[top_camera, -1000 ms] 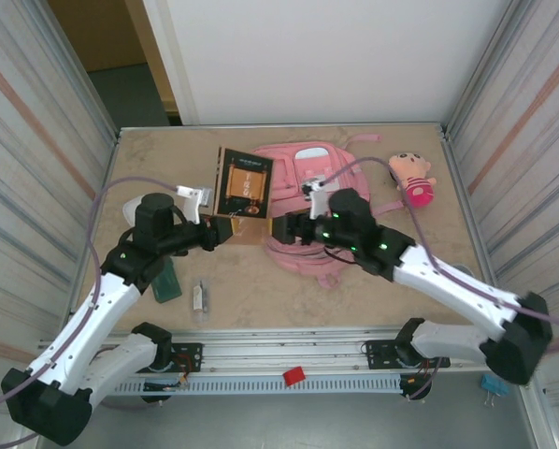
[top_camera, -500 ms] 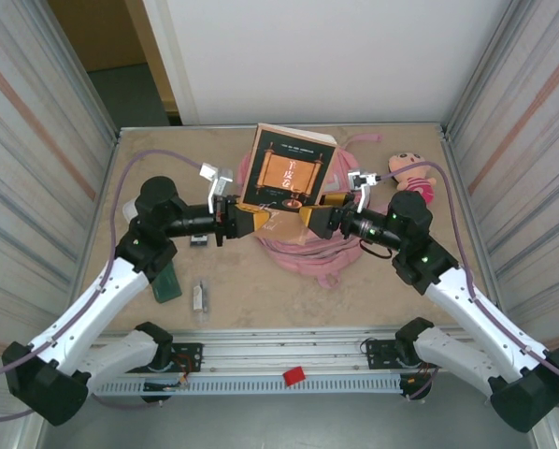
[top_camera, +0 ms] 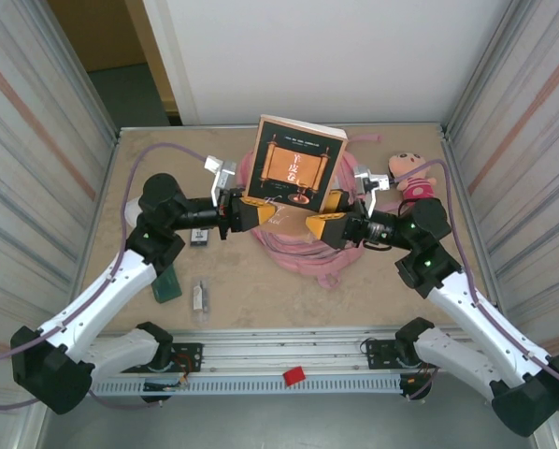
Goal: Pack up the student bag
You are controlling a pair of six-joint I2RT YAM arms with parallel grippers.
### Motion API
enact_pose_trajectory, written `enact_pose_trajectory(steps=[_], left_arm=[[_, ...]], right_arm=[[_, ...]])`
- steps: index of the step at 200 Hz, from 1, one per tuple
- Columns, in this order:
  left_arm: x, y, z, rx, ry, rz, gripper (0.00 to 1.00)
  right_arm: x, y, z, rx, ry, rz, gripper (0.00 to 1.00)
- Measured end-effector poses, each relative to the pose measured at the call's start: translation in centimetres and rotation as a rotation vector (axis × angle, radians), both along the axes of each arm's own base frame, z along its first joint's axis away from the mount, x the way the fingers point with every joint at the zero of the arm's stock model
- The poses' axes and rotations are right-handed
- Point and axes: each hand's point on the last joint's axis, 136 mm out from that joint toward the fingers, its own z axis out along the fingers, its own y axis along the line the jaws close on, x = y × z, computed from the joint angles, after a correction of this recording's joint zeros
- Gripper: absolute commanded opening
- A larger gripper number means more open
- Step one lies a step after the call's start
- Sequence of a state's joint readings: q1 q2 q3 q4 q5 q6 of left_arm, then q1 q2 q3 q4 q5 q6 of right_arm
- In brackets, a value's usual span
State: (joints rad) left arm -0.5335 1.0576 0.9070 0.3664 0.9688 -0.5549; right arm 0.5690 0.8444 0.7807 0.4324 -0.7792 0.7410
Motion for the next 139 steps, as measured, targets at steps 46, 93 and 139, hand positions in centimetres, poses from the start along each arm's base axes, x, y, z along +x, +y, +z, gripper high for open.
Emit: enact_pose_trajectory(steps=[46,93,139], left_arm=[[0.2,-0.2,-0.3,0.004,0.003,-0.001,0.24],[1.4,0.1,-1.7,0.057,-0.009,0.081,0.65],[1.5,2.6,-4.7,0.256,-0.110,0.248,0.68]], right_arm=[[0.9,0.0,-0.2,0.004,0.017,-0.031,0.05],[2.4,-0.2,-2.5,-0.077,0.021,-0.115,0.00],[2.2,-1.7,-7.0,-0.323,-0.145,-0.222,0.00]])
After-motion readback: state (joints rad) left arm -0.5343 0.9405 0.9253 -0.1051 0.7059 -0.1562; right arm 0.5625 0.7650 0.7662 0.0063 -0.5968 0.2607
